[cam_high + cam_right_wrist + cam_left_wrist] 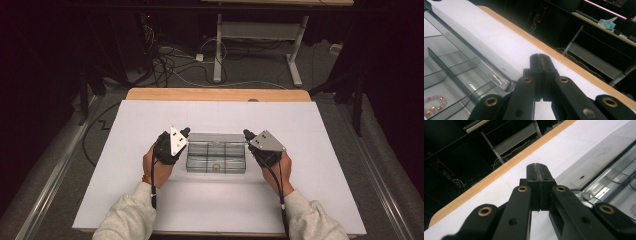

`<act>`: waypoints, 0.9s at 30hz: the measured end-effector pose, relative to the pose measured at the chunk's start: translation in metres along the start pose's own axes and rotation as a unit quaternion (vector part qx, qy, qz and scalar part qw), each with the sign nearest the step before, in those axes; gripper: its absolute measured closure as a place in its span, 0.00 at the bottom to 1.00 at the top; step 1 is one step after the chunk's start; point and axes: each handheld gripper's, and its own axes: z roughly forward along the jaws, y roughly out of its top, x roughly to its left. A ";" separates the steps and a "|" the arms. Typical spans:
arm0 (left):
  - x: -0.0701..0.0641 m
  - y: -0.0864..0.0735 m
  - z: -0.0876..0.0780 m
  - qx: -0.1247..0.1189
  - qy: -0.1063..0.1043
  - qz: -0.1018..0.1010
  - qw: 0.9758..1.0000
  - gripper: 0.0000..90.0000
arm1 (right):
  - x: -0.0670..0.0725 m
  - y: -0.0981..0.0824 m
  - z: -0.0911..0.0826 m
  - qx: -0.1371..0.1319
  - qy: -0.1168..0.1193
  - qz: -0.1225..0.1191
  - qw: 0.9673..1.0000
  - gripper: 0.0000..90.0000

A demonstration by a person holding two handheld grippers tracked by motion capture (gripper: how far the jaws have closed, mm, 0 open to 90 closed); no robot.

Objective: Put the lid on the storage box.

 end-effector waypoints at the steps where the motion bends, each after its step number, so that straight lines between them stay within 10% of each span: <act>1: -0.001 -0.001 0.000 0.001 0.002 0.002 1.000 0.97 | 0.000 -0.001 0.000 0.000 0.001 0.000 1.000 1.00; 27: -0.010 -0.008 -0.004 -0.007 0.012 0.002 1.000 0.97 | 0.005 -0.011 -0.003 -0.005 0.000 0.011 1.000 1.00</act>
